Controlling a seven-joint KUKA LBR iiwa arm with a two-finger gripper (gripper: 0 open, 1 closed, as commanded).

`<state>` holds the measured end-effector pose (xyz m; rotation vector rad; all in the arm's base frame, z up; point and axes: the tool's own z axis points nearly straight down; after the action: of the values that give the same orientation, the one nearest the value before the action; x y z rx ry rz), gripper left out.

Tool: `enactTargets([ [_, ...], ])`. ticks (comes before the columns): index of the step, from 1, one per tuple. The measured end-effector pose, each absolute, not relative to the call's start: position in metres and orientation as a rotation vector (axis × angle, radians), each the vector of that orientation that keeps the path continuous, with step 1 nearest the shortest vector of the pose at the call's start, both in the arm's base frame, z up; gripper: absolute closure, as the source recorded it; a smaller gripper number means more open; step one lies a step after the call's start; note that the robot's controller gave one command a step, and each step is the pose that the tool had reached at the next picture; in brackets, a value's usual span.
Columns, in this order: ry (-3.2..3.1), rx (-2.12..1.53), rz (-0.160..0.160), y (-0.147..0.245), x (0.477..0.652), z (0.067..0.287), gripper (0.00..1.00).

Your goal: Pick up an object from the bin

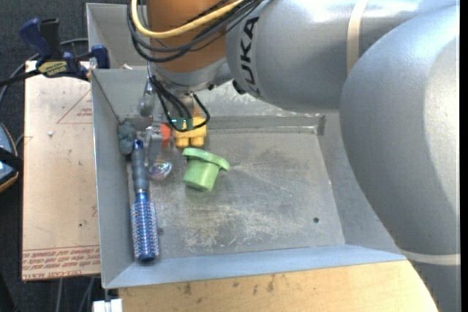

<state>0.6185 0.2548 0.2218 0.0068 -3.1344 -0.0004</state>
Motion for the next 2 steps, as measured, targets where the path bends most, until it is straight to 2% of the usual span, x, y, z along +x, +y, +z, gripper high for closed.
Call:
enactTargets([
  [1, -3.127, 0.202, 0.004, 0.217, 0.576, 0.092, 0.00],
  [2, -3.142, 0.277, 0.003, 0.239, 0.510, 0.074, 0.00],
])
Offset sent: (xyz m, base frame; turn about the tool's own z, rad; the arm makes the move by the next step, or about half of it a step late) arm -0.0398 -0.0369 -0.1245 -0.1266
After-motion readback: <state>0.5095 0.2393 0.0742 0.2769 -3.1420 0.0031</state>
